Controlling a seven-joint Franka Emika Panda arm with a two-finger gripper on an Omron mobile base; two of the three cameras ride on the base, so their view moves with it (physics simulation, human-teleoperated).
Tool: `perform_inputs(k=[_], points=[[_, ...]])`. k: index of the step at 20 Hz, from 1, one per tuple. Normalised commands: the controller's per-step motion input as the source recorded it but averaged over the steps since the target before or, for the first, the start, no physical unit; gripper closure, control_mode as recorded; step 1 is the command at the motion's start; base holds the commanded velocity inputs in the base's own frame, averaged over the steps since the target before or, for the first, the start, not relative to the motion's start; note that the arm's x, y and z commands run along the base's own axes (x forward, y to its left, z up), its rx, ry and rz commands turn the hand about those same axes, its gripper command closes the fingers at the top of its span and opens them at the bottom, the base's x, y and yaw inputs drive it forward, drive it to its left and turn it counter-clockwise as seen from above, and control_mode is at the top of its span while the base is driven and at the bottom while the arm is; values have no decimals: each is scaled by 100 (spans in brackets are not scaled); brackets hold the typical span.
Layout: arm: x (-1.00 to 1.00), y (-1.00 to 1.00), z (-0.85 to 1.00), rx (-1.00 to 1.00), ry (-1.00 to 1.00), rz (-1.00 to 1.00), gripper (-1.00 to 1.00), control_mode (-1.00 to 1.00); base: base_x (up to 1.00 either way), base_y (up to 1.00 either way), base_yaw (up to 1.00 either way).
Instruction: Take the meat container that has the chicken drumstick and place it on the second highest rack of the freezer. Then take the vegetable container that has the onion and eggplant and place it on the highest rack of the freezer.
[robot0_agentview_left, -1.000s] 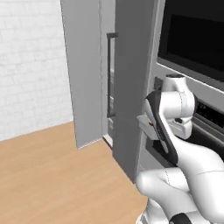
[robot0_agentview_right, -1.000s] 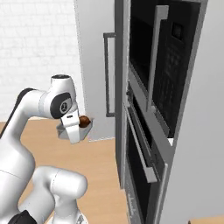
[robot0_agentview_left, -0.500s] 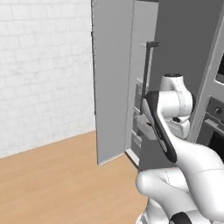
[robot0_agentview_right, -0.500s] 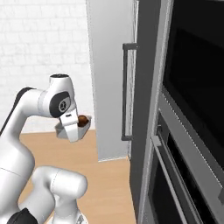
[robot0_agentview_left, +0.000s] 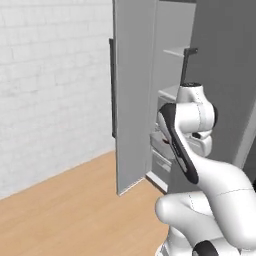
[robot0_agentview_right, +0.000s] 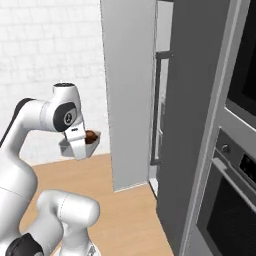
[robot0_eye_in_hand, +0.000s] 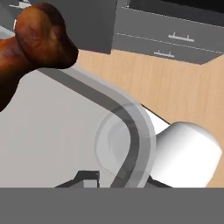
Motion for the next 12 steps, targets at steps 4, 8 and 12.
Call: perform_inputs(k=[4,8,12], points=[[0,0,0,0,0,0,100,100,2,54,-71],[0,0,0,0,0,0,100,100,14,72,-66],[0,0,0,0,0,0,100,100,26,79,-61]])
